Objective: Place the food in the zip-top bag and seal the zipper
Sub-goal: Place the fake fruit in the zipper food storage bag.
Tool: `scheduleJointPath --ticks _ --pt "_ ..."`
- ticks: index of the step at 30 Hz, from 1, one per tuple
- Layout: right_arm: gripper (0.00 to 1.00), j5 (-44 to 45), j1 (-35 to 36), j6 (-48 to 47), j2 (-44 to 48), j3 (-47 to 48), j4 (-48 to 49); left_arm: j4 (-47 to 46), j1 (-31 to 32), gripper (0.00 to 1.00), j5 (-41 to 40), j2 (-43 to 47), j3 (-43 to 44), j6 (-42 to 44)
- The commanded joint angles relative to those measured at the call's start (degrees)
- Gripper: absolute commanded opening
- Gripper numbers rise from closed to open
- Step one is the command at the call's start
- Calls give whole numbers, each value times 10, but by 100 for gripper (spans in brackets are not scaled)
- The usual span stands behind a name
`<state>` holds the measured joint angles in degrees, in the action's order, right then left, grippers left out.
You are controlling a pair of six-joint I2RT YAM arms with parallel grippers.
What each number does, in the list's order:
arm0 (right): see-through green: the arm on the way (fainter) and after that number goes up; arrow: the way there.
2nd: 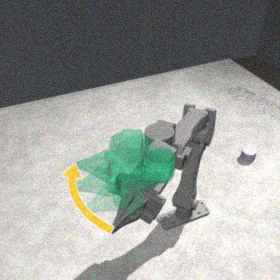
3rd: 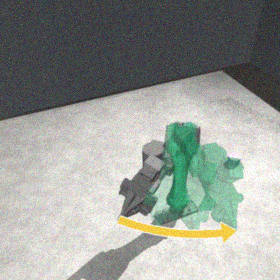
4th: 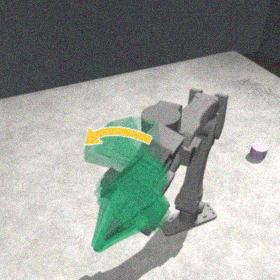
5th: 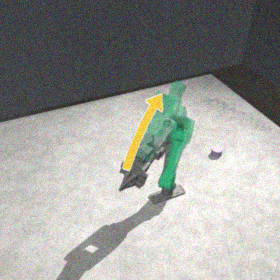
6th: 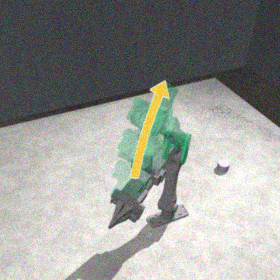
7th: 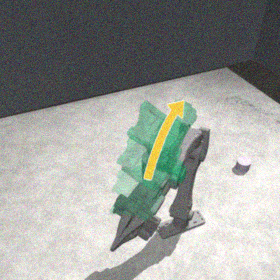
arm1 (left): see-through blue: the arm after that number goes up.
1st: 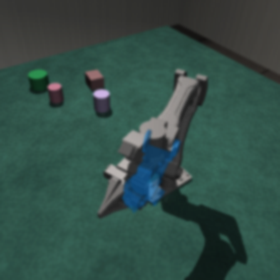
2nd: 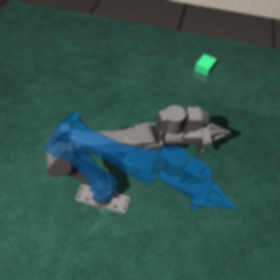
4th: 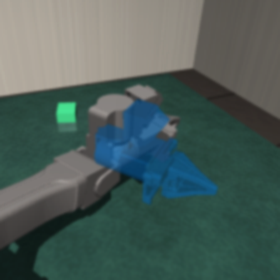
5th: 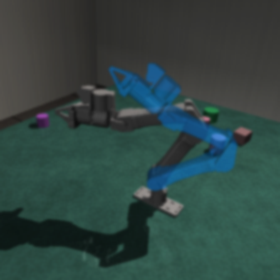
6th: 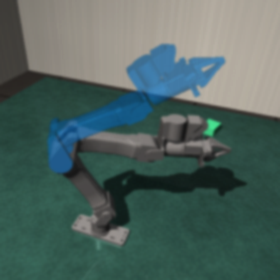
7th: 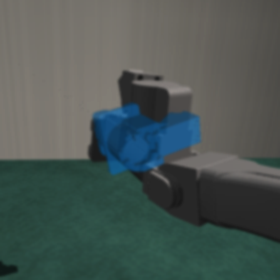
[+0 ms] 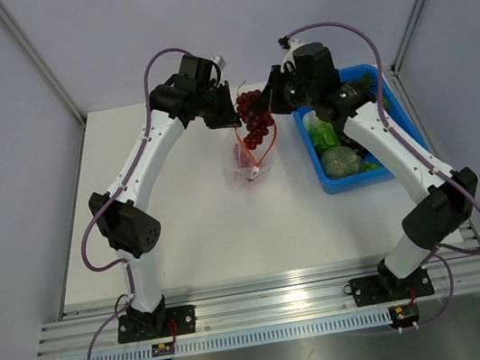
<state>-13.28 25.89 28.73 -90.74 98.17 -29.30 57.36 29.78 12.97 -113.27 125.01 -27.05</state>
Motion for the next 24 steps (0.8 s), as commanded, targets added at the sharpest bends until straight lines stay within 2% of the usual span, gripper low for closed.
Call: scheduleJointPath --ticks 1,14,24 --pt "0 13 21 6 -17 -2 45 -16 -1 0 17 30 4 2" --pt "0 5 40 20 -44 -81 69 -18 -7 0 23 24 2 1" --pt "0 -1 55 25 -41 -94 67 -35 -7 0 43 23 -6 -12"
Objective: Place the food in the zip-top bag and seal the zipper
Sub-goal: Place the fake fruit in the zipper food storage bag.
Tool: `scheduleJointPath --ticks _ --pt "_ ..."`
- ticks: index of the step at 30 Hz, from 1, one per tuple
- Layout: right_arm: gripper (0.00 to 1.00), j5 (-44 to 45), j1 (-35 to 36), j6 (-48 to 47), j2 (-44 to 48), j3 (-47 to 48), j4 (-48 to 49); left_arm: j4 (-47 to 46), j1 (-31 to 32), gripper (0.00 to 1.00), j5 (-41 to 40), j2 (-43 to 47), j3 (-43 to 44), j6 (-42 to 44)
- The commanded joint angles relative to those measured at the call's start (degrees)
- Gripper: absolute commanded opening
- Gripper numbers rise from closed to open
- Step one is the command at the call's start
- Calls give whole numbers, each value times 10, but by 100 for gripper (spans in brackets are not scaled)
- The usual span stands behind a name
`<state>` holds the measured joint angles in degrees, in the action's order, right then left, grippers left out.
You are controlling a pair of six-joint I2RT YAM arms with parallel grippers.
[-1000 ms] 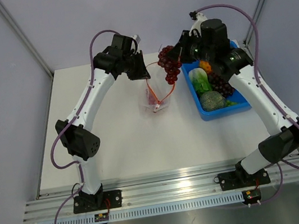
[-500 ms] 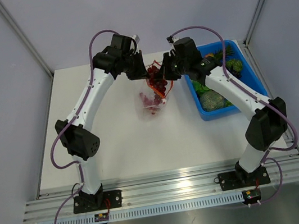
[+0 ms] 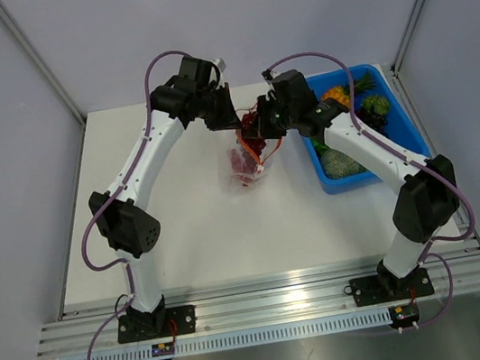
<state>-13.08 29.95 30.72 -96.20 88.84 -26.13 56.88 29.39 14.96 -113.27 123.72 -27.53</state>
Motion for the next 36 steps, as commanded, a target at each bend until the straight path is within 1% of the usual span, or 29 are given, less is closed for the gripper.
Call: scheduleJointPath --ticks 1,10,18,24,30,31,33,35,36 --pt "0 2 19 6 15 -6 35 -30 -3 0 24 22 7 -8" --pt "0 11 34 16 57 -33 34 -34 -3 0 29 2 2 -13" --pt "0 31 36 6 97 -36 20 -38 -3 0 31 -14 1 -19" --pt "0 28 36 0 73 -33 22 -40 -3 0 40 -5 0 -21" --pt "0 23 36 -5 28 -20 25 -40 -3 0 52 8 -1 -19" --pt "14 24 36 -7 22 -11 17 -40 -4 0 53 9 -2 -19" --pt "33 26 36 -21 7 6 -14 -39 -4 0 53 11 -4 -18" --pt "49 44 36 -33 19 14 -22 -39 -4 0 52 16 -8 -17" --pt "52 66 36 -37 27 14 -23 -41 -4 0 52 17 -12 -17"
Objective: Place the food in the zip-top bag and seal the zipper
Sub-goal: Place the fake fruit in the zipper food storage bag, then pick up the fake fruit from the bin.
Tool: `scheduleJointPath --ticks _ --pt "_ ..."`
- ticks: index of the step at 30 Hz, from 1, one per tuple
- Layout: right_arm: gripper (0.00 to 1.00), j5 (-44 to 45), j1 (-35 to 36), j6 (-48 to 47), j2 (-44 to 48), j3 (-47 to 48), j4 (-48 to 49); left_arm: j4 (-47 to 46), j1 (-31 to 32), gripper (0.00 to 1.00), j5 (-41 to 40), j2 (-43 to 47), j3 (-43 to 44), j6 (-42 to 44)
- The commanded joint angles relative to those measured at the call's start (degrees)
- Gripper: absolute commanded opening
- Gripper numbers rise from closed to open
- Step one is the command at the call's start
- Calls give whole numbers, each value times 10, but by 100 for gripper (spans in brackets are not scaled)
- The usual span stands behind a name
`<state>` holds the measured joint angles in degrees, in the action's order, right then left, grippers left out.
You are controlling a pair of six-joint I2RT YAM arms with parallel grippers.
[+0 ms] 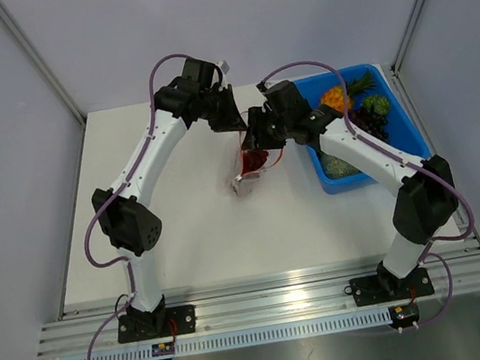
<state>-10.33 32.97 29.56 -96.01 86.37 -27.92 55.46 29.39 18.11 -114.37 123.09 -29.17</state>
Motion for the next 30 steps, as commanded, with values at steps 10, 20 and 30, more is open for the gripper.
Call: scheduleJointPath --ticks 10,20,30 --pt "54 194 -62 -77 121 23 -72 -32 -5 0 22 42 -29 1" --pt "68 167 -319 -60 109 -50 -66 -40 -5 0 20 56 -51 -5" --pt "67 72 -393 -190 -22 -8 -79 -39 -5 0 21 65 -63 3"
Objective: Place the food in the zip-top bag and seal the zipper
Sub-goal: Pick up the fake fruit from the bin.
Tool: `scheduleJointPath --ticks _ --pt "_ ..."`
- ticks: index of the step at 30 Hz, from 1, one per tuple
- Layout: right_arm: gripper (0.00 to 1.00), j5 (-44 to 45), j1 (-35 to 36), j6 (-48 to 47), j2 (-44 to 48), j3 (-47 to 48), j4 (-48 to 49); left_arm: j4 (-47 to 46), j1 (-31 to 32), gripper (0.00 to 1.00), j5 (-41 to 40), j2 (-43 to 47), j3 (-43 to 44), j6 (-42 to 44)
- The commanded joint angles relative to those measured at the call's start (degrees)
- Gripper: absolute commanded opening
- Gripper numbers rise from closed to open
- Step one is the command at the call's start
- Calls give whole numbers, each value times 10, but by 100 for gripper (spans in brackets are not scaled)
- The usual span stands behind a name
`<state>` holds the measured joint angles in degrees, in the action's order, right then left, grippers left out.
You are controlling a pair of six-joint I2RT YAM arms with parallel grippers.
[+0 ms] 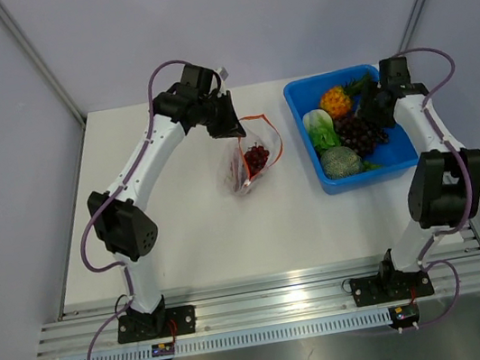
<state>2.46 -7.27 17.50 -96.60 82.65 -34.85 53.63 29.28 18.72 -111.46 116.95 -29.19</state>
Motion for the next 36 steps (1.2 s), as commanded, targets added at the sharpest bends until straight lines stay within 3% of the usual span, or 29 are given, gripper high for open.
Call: scheduleJointPath --ticks 1,14,20,28,31,33,34,36 --pt "68 -58 9 -84 -29 29 -14 -20 -4 0 17 34 0 3" --pt "70 -40 9 -140 -112 37 -16 -13 -3 0 20 6 21 0" --pt "75 -33 15 -203 -126 37 7 -13 -3 0 22 -2 27 -3" --pt "73 -49 17 -223 -149 27 60 -12 -2 0 25 -7 33 -7" --pt "60 -62 17 -208 -144 15 85 -10 -2 0 23 -5 33 -6" --pt "47 -62 17 -193 -126 -3 105 -9 -2 0 23 -3 31 -5" --pt "34 -62 17 -191 -122 -7 108 -9 -1 0 24 -3 31 -5" --pt "24 -55 17 -182 -110 -12 107 -10 1 0 24 -3 32 -5"
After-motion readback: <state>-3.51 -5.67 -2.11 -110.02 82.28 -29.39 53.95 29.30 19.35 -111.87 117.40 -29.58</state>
